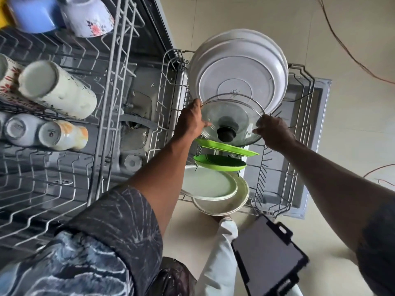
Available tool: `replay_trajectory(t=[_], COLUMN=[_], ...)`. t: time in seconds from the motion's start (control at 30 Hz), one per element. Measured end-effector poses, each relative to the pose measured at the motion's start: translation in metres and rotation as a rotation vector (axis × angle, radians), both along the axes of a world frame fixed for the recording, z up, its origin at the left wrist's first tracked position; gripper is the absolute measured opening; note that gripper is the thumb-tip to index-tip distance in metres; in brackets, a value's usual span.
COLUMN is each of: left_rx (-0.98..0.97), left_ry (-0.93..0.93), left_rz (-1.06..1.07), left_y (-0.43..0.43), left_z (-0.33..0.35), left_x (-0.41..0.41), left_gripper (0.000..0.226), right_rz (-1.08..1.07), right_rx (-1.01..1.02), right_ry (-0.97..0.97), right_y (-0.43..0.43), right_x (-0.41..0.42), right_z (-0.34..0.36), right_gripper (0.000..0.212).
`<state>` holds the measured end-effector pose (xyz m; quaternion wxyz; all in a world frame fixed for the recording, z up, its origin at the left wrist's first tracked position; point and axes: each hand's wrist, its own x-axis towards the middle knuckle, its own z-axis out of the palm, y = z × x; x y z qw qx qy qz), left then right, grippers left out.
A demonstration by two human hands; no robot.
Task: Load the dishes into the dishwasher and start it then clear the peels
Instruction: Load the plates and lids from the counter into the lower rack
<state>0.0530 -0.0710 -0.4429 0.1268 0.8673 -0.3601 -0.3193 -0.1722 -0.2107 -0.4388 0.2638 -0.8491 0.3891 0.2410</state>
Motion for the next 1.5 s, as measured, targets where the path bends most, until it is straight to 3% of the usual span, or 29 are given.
replay_trajectory(t=[0.1, 0.37, 0.57, 0.8, 0.97, 1.5], left_rx=[-0.007, 0.0, -0.03, -0.018, 0.014, 0.067], left_ry=[-0.028, -0.026, 0.047, 0.108, 0.129, 0.052], left_rz=[0.005, 0.036, 0.068, 0.077, 0.06, 0.037], left_y=[0.004, 0.008, 0.008, 0.012, 0.012, 0.011], left_z=[-0.004, -0.013, -0.015, -0.015, -0.012, -0.002], left_x=[-0.006, -0.009, -0.002, 0.002, 0.002, -0.016], left_gripper=[0.057, 0.036, 0.025, 0.025, 0.028, 0.053], right_rz=[-0.175, -0.279, -0.385, -0.517, -0.489, -0.359], right_rx=[0.004, 0.022, 0.015, 0.125, 0.162, 0.171], right_ry=[-0.008, 0.018, -0.105, -0.138, -0.106, -0.077], right_y=[0.0, 0.0, -0.003, -0.011, -0.008, -0.015], right_x=[-0.003, -0.005, -0.006, -0.017, -0.015, -0.021], right_z=[-0.008, -0.014, -0.015, -0.016, -0.016, -0.012], right_gripper=[0.019, 0.025, 0.039, 0.06, 0.083, 0.068])
